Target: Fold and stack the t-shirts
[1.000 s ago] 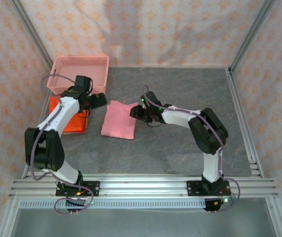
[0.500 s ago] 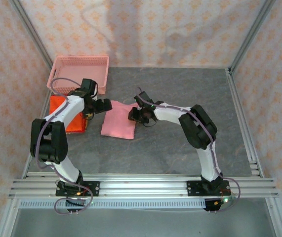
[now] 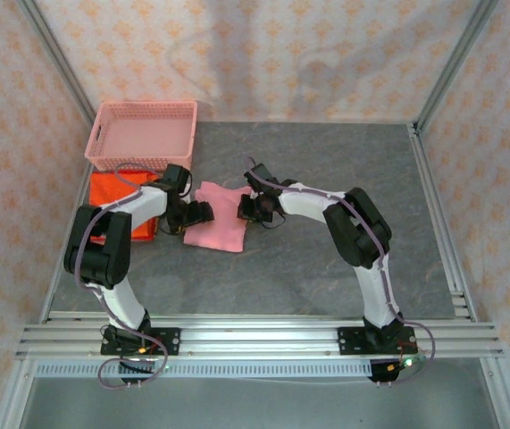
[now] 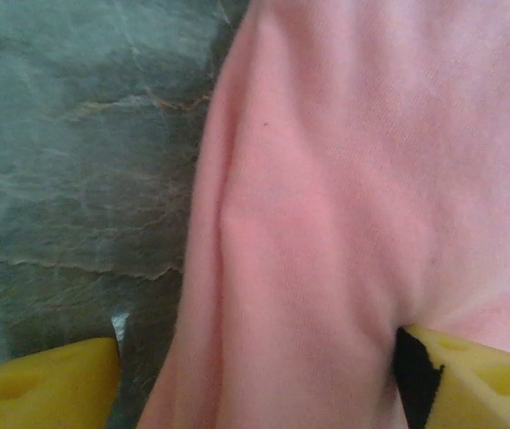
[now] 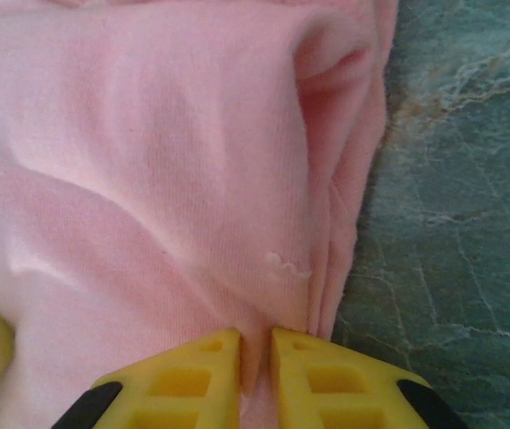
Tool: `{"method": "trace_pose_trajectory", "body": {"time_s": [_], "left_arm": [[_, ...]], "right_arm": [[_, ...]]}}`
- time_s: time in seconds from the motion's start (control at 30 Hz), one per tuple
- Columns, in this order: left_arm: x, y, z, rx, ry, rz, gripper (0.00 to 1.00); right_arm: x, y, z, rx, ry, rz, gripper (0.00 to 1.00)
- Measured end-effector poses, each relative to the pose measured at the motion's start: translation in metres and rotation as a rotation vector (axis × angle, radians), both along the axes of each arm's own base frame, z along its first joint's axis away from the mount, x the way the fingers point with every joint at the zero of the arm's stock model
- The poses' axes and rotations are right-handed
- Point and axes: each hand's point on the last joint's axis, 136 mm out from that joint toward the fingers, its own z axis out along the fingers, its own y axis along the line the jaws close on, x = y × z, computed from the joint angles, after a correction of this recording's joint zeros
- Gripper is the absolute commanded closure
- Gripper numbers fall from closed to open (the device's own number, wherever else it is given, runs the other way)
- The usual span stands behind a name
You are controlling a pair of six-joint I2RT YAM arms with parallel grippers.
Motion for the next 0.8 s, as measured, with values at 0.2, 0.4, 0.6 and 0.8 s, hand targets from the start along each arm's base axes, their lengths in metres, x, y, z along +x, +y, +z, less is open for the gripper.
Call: {"method": "trace_pose_trajectory", "body": {"time_s": [0.2,0.4,0.6,0.8], "left_arm": [[0.003,-0.004,-0.001,0.008,-0.014,-0.017,0.36],[0.006,-0.006,-0.002,0.02,-0.011,-0.022,0.18],[0.007,-0.008,0.001,0.036,-0.029,-0.043,0.16],[0.023,-0.003,0.011,0.07,-0.12,-0.042,0.28]], "right_arm": [[-0.001,0.001,0.0,0.009,0.008,0.005,0.82],[-0.001,0.002,0.0,0.013,0.008,0.007,0.83],[-0.001,0.001,-0.001,0.019,0.008,0.007,0.83],[0.0,0.002,0.0,0.026,0.01,0.006,0.83]]}}
